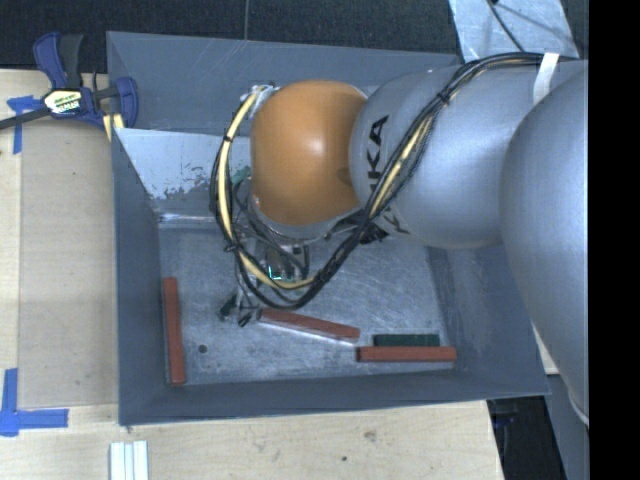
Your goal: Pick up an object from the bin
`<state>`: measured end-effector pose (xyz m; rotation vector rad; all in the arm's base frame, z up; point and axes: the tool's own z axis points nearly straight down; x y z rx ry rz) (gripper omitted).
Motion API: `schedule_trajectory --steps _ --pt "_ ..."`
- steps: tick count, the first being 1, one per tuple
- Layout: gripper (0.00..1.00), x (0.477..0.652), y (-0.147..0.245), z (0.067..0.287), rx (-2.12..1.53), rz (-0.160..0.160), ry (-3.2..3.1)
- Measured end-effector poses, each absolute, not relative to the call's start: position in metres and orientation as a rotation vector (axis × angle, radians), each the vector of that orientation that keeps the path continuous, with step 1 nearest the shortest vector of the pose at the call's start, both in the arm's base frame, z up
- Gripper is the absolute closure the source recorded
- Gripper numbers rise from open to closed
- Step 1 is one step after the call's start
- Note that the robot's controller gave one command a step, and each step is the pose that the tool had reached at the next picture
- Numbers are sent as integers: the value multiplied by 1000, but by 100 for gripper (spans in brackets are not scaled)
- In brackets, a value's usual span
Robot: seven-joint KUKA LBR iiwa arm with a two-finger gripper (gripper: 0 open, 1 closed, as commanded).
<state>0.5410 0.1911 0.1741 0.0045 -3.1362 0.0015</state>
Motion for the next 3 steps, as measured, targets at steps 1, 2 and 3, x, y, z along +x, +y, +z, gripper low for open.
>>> schedule_trajectory --steps 1,2,3 --pt "0 511 98 69 -15 7 -3135" --pt "100 514 103 74 -9 -1 -3144" --pt "100 544 104 169 -39 -4 -3153"
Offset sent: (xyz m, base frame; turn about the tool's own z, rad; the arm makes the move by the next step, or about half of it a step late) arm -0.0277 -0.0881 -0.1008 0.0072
